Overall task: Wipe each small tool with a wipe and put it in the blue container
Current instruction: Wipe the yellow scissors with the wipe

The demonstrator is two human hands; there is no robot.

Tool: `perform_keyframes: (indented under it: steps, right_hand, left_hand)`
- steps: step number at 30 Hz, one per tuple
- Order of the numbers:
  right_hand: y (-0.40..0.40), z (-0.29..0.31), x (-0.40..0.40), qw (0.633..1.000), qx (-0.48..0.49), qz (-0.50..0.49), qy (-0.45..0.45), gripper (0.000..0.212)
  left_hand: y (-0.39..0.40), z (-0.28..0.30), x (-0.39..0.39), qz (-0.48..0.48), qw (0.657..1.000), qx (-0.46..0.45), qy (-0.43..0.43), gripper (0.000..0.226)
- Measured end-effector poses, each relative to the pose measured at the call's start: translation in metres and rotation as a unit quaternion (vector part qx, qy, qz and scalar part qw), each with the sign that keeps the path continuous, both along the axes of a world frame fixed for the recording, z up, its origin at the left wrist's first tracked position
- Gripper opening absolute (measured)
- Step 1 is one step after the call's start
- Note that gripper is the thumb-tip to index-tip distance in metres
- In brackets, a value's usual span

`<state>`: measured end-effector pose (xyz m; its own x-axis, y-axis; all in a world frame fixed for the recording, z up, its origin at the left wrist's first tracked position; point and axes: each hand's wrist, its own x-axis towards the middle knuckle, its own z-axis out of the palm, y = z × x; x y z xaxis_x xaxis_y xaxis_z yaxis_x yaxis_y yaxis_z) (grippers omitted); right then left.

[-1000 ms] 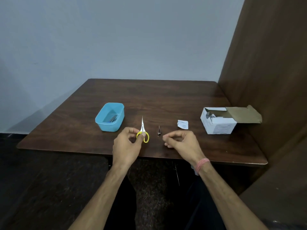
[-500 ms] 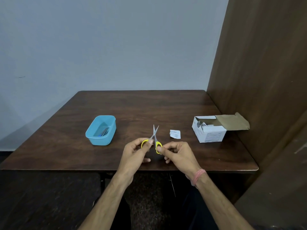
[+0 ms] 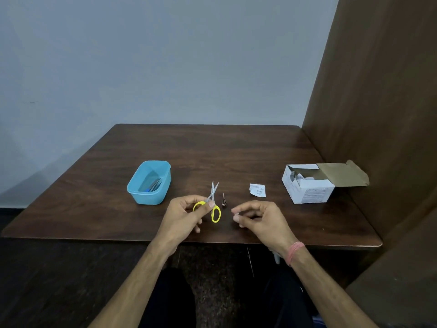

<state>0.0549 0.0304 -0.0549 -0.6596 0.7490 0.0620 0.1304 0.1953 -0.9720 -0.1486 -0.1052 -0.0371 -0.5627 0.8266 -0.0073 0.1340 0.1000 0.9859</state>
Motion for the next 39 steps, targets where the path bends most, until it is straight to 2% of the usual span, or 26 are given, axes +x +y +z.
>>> perform_keyframes:
  steps: [6,10,16,20,24,30,34,39]
  right_hand:
    - [-0.001,-0.004,-0.007,0.999,0.005,-0.019,0.035,0.017]
    - [0.001,0.002,-0.012,0.995,0.013,-0.049,0.08,0.024]
    - [-0.002,0.007,-0.032,0.979,0.176,-0.097,0.042,0.011]
    - [-0.009,-0.001,-0.035,0.943,0.309,-0.114,0.044,0.014]
    - [-0.008,-0.005,-0.035,0.931,0.35,-0.097,0.025,0.011]
    - [-0.004,-0.003,-0.036,0.946,0.3,-0.121,0.003,0.007]
    - [-0.008,-0.001,-0.036,0.944,0.319,-0.087,-0.005,0.008]
    - [-0.002,0.0,-0.035,0.957,0.254,-0.141,0.0,0.006]
  left_hand:
    - [-0.002,-0.005,0.008,-0.009,0.999,-0.007,0.053,0.006]
    - [-0.004,-0.006,0.003,-0.023,0.999,-0.009,0.043,0.008]
    - [-0.003,-0.009,0.0,-0.034,0.998,-0.012,0.052,0.008]
    - [-0.003,-0.009,0.0,-0.035,0.997,-0.017,0.063,0.007]
    - [-0.003,-0.009,0.0,-0.042,0.996,-0.019,0.072,0.007]
    - [-0.003,-0.009,0.001,-0.048,0.996,-0.023,0.072,0.006]
    - [-0.004,-0.007,0.0,-0.058,0.995,-0.025,0.072,0.007]
    - [-0.005,-0.007,-0.002,-0.077,0.994,-0.037,0.07,0.009]
